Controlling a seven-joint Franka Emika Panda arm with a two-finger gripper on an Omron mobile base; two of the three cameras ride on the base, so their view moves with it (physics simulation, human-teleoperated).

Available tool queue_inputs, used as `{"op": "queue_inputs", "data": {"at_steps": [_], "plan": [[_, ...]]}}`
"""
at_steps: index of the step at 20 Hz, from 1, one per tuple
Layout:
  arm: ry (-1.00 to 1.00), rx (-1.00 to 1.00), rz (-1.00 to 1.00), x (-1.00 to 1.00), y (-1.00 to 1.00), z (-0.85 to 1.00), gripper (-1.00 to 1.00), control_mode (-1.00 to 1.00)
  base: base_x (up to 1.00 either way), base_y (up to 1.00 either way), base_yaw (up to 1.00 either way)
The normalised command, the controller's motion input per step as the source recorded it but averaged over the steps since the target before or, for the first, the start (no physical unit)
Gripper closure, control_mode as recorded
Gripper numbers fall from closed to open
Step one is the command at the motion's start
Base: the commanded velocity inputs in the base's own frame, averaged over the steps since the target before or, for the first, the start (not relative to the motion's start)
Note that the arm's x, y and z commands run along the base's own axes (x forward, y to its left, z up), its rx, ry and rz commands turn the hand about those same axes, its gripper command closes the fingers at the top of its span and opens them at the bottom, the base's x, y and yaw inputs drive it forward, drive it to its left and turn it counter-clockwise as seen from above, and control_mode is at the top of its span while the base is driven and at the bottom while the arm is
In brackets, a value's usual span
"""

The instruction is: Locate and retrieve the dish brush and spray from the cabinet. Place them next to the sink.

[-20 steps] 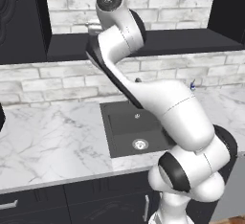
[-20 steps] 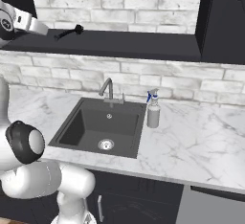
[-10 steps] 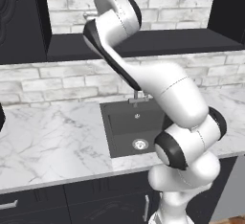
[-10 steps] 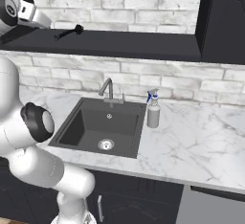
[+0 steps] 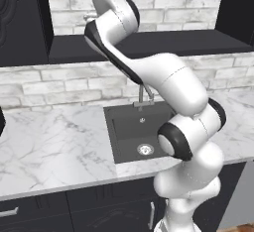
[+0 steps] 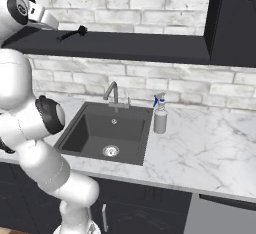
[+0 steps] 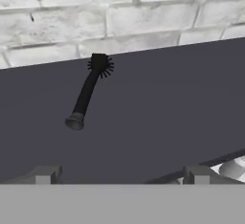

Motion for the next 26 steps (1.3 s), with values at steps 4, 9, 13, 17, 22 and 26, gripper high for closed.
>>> {"op": "queue_inputs", "data": {"at_steps": [4, 9, 13, 17, 22, 26], "plan": [[0.01, 0.0, -0.06, 0.42, 0.19, -0.2, -1.0, -1.0, 0.0, 0.0, 0.0], [0.01, 0.0, -0.08, 0.38, 0.25, -0.18, -1.0, -1.0, 0.0, 0.0, 0.0], [0.07, 0.0, -0.08, 0.41, 0.21, -0.09, -1.0, -1.0, 0.0, 0.0, 0.0], [0.12, 0.0, -0.06, 0.46, 0.01, -0.01, -1.0, -1.0, 0.0, 0.0, 0.0], [0.11, 0.0, -0.04, 0.51, 0.0, 0.0, -1.0, -1.0, 0.0, 0.0, 0.0], [0.05, 0.0, -0.04, 0.46, 0.01, -0.07, -1.0, -1.0, 0.0, 0.0, 0.0]]}}
